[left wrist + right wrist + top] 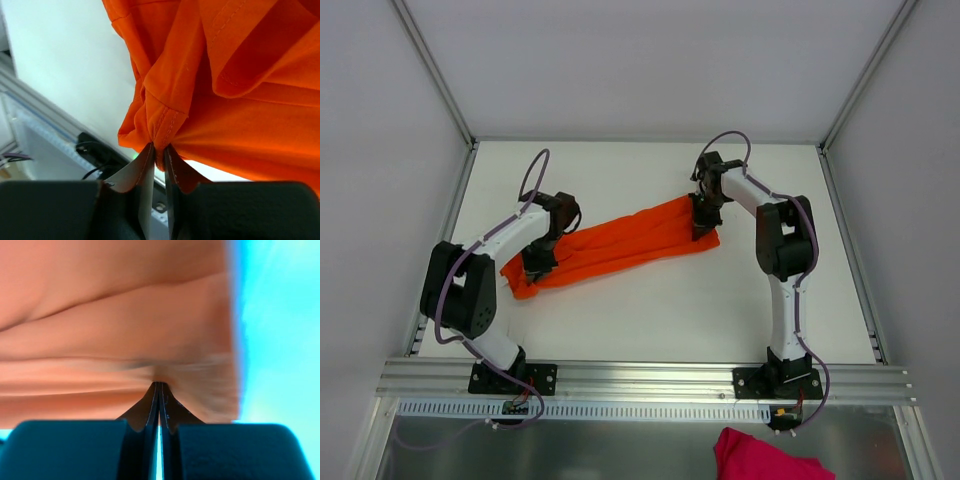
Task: Fold and stack the t-shirts
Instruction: Fold the other side of the tshirt into a rectangle
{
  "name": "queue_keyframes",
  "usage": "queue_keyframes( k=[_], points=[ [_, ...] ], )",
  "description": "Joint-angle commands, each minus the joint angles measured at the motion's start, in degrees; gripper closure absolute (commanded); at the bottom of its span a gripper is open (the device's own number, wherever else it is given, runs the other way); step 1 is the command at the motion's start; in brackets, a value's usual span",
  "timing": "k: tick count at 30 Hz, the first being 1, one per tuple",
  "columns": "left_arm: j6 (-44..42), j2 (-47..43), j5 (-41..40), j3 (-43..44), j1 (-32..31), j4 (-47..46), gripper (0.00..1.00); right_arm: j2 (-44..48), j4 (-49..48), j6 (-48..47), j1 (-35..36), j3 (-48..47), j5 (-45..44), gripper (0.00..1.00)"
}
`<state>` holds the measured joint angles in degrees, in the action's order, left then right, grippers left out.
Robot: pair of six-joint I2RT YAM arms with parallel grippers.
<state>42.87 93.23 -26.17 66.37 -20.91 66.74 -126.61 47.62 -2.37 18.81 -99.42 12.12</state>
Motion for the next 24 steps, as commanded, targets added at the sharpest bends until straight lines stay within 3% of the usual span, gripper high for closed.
queue_keyframes(
  k=[1,5,11,14,18,24],
  points=[
    [-1.7,-3.4,-7.0,-0.8,0.9,9.8,0.85,2.4,2.3,-1.6,-0.4,-3.2,-5.2,0.99],
    [-2.4,-3.4,-3.5,1.0,1.5,11.4,0.71,2.3,3.3,-1.8,-0.5,-5.0,-5.5,0.99],
    [-4.8,-3.1,2.0,1.8,1.5,6.4,0.59,1.8,4.4,-2.1,-0.6,-6.7,-4.0,0.99],
    [-5.3,-4.2,4.7,3.1,1.4,2.9,0.56,2.0,3.6,-1.7,-0.6,-7.9,1.3,0.99],
    [-5.1,-3.7,6.0,5.6,1.5,-1.9,0.45,1.7,3.0,-0.7,-0.6,-10.1,8.4,0.99],
    [-4.5,4.8,11.6,12.8,1.1,-6.5,0.44,-1.2,-2.2,4.6,-0.6,-10.3,20.2,0.99]
  ],
)
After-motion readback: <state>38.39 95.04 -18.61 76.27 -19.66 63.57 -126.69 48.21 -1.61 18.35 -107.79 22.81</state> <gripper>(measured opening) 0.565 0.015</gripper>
